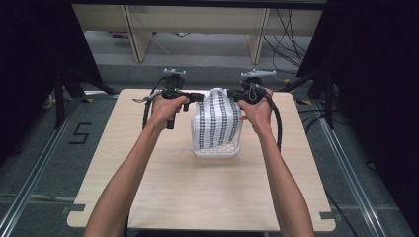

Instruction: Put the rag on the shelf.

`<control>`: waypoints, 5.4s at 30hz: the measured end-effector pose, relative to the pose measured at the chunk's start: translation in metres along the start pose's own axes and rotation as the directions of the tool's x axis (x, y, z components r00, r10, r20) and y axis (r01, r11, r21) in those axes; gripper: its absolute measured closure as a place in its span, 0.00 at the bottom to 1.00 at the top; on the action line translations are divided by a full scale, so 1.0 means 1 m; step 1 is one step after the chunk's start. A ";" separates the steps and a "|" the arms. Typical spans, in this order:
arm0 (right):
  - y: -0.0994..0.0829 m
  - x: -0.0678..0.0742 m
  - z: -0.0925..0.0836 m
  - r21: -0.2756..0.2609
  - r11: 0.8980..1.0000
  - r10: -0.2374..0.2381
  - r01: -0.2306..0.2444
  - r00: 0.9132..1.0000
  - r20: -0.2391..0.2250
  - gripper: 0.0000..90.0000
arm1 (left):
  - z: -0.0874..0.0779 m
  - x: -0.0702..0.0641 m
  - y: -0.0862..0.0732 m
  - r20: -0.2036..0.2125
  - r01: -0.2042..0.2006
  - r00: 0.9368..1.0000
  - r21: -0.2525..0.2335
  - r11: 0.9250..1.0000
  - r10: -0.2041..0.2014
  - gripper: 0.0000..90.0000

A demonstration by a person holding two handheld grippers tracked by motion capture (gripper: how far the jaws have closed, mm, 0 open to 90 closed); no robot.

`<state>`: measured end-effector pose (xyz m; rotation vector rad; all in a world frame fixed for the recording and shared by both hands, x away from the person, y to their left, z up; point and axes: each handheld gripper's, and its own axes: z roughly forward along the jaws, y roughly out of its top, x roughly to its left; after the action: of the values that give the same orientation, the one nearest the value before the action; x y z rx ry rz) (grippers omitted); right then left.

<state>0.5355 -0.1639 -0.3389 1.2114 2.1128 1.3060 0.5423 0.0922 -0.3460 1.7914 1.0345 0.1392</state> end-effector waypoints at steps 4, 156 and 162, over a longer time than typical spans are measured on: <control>-0.003 -0.002 0.003 0.011 1.000 0.011 -0.011 1.000 0.002 0.84 | 0.001 -0.002 0.000 -0.004 0.002 1.000 0.013 1.000 -0.002 0.72; -0.044 0.044 -0.091 -0.071 0.994 -0.093 0.082 0.982 -0.163 0.42 | -0.094 -0.067 -0.074 0.112 -0.216 0.969 -0.033 0.976 0.218 0.26; -0.052 0.043 -0.094 -0.076 0.995 -0.076 0.063 0.983 -0.169 0.42 | -0.096 -0.067 -0.080 0.116 -0.213 0.969 -0.037 0.976 0.216 0.26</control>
<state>0.4232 -0.1896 -0.3313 1.0198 2.1845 1.4873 0.4035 0.1229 -0.3415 1.8631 0.7495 0.1744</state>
